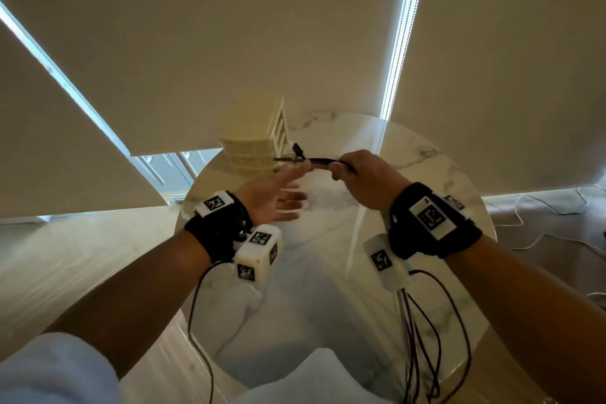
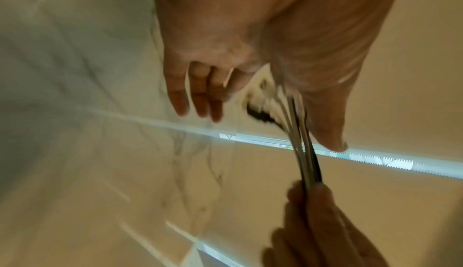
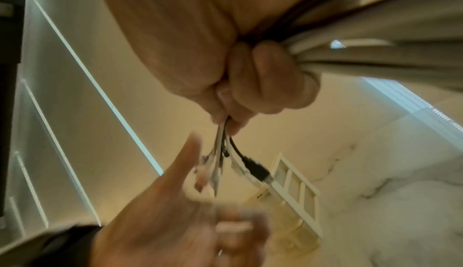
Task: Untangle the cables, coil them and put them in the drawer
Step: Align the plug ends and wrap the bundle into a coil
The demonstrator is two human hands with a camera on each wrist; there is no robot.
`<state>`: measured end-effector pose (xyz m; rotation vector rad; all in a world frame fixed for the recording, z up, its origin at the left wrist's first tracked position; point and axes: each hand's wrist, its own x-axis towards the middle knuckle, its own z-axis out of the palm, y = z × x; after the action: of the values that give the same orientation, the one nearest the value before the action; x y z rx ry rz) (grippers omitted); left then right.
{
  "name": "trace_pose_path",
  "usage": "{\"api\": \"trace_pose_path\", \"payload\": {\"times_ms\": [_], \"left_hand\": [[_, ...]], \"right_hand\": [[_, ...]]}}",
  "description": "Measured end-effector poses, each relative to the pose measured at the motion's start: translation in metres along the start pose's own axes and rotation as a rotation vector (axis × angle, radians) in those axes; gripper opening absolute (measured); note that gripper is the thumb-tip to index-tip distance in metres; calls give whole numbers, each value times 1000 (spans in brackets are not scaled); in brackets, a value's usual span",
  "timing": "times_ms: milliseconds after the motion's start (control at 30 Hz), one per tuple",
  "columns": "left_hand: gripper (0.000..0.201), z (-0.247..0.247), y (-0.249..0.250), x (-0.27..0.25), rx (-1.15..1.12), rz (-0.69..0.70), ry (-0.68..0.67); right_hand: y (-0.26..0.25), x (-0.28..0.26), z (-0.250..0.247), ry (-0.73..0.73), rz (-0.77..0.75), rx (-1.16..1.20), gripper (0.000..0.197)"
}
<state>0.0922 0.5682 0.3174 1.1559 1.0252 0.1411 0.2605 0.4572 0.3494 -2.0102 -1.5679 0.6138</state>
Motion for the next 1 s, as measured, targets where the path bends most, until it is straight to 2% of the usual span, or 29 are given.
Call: {"api": "trace_pose_path", "payload": {"times_ms": [33, 67, 133, 200, 267, 333, 367, 433, 567, 633, 767, 867, 1000], "left_hand": [[103, -9, -5, -1, 80, 46, 25], [108, -17, -7, 0, 170, 125, 57], [99, -27, -1, -1, 360, 302, 51], [85, -22, 15, -12, 525, 418, -10], [62, -9, 26, -19, 718, 442, -141], [25, 7, 28, -24, 852, 340, -287], [22, 13, 27, -26, 866, 301, -319], [40, 17, 20, -28, 704, 255, -353], [36, 19, 7, -29, 51, 124, -457], [36, 24, 0, -28, -177, 51, -482], [39, 31, -6, -20, -393, -37, -385], [42, 27, -7, -9, -576, -113, -284], [44, 12, -16, 15, -665, -194, -163]], "right_hand": [[4, 1, -6, -35, 18, -19, 31], [6, 1, -10, -84, 32, -43, 29], [6, 1, -13, -199, 41, -114, 28], [-4, 1, -12, -322, 31, -159, 29], [-18, 2, -12, -433, 29, -101, 29], [-28, 3, -17, -465, 36, 3, 28], [-31, 5, -20, -446, 32, 36, 28], [-31, 9, -26, -397, 21, 62, 29], [-22, 18, -30, -325, 70, 177, 28], [-18, 20, -25, -267, 68, 112, 27], [-10, 18, 1, -91, 35, -47, 17], [-5, 2, 17, 44, -110, -67, 29], [-12, -21, 29, -21, -341, 63, 38]]}}
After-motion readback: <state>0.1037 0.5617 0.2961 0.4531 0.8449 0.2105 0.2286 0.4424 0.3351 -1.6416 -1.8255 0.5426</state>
